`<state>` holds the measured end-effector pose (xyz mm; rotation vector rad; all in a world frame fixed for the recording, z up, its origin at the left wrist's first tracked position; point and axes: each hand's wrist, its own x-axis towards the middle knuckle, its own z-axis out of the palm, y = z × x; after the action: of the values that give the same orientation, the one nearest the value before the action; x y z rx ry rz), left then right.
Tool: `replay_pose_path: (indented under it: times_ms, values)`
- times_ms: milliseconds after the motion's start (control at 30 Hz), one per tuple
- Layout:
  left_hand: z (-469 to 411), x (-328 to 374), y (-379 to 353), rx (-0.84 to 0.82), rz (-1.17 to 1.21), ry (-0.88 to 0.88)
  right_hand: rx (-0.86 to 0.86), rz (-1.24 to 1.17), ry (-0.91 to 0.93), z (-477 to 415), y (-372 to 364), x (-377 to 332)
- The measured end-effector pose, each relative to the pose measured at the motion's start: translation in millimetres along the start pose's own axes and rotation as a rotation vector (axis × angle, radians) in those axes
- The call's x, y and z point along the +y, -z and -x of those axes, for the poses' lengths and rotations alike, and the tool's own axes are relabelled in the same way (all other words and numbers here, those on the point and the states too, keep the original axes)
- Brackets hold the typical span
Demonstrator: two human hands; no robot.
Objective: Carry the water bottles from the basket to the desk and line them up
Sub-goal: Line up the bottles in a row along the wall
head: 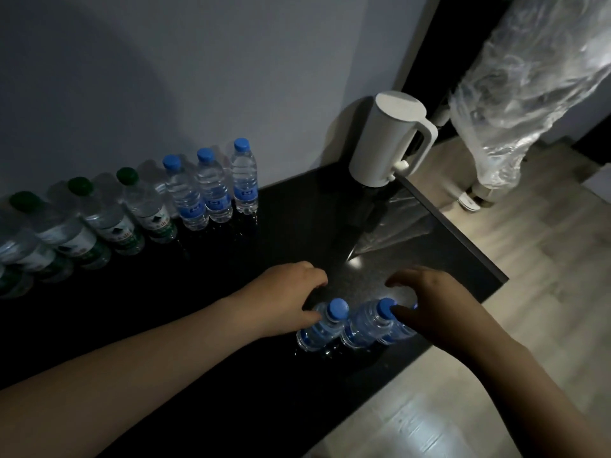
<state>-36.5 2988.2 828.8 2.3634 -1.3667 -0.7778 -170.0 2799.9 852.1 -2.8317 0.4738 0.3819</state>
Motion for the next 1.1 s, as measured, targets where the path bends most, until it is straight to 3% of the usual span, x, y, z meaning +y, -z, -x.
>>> replay_pose_path:
  times_ms: [333, 567, 800, 1100]
  values:
    - [-23, 15, -29, -0.024, 0.013, -0.01, -0.039, -0.092, -0.024, -13, -43, 24]
    - [-39, 24, -36, -0.051, -0.135, -0.016, 0.005, -0.16, -0.002, -20, -50, 27]
    - [-37, 4, -18, 0.047, -0.031, 0.127, 0.057, -0.182, 0.019, -27, -38, 34]
    - [-22, -7, 3, 0.131, 0.02, 0.189, 0.068, -0.166, 0.078, -48, -7, 38]
